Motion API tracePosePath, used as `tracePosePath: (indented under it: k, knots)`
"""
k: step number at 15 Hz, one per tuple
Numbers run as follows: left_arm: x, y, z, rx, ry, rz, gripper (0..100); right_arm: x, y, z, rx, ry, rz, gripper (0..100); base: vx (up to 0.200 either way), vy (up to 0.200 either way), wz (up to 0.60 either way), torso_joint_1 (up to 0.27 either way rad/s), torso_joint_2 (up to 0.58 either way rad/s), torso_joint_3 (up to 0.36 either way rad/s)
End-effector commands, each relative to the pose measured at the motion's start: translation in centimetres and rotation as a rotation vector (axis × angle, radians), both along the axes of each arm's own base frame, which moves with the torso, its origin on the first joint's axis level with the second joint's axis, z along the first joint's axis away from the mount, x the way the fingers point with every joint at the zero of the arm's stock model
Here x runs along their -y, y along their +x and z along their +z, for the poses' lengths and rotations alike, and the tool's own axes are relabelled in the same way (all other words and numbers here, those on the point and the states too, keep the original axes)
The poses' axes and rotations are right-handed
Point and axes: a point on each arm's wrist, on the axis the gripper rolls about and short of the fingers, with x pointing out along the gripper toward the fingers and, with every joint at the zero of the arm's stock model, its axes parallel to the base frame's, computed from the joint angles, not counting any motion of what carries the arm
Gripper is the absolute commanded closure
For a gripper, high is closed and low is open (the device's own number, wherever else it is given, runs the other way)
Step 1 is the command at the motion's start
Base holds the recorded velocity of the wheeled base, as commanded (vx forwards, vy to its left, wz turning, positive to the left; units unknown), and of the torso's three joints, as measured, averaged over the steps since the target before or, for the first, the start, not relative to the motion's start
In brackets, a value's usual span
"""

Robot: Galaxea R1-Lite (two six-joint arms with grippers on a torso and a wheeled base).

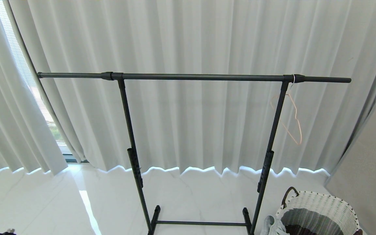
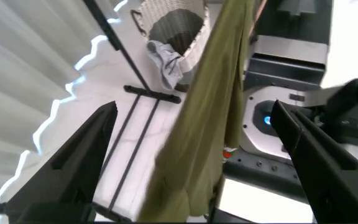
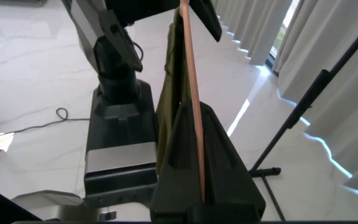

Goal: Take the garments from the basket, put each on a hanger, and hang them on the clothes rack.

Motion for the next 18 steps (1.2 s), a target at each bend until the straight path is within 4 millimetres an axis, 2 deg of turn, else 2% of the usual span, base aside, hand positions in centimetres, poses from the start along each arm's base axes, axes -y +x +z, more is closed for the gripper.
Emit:
tracePosePath:
  k: [1, 5, 6, 15, 16, 18]
  knots:
    - [0.1, -0.1, -0.1, -0.005, 0.003, -0.018, 0, -1.0, -0.2, 0.0, -0.001, 0.002, 0.016, 100, 0.0, 0.0, 0.0, 0.0, 0.0, 0.0]
    - [0.0, -0.4, -0.6, -0.027, 0.007, -0.047, 0, -1.4, -0.5, 0.0, -0.002, 0.003, 0.033, 100, 0.0, 0.0, 0.0, 0.0, 0.0, 0.0]
    - [0.0, -0.4, -0.7, -0.027, 0.007, -0.047, 100, -1.4, -0.5, 0.0, -0.002, 0.005, 0.033, 100, 0.0, 0.0, 0.0, 0.0, 0.0, 0.0]
    - [-0.1, -0.4, -1.1, -0.037, 0.021, -0.04, 100, -1.2, -0.5, 0.2, 0.008, 0.01, 0.032, 100, 0.0, 0.0, 0.0, 0.0, 0.0, 0.0]
    - [-0.1, -0.3, -1.0, -0.037, 0.02, -0.032, 100, -1.2, -0.5, 0.1, 0.01, 0.01, 0.031, 0, 0.0, 0.0, 0.0, 0.0, 0.0, 0.0]
    - [-0.3, -0.1, -1.1, -0.022, 0.028, 0.008, 100, -1.2, -0.3, 0.2, 0.011, 0.01, 0.012, 0, 0.0, 0.0, 0.0, 0.0, 0.0, 0.0]
